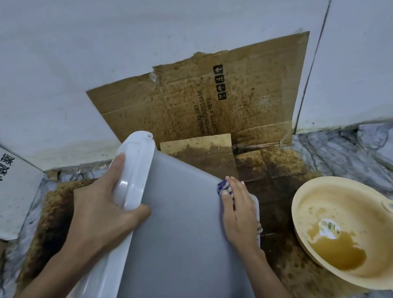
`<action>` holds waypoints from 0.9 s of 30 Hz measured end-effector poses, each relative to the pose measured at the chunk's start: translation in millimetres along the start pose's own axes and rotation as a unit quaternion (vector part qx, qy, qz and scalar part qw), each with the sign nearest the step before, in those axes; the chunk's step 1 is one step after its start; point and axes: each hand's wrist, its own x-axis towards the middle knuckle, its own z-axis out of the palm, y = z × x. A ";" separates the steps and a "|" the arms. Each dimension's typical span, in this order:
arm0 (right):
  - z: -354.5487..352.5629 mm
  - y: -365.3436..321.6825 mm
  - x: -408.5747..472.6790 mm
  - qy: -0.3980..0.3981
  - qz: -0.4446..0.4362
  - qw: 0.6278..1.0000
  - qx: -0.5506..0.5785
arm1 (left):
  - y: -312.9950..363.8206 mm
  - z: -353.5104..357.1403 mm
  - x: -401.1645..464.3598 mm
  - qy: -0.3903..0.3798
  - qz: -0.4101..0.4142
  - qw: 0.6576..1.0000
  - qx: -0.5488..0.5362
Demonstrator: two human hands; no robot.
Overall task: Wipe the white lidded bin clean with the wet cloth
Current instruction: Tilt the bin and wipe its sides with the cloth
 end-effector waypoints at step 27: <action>-16.8 -50.9 3.5 0.082 -0.130 0.984 0.090 | 25.8 -9.8 30.2 0.021 0.121 0.992 -0.035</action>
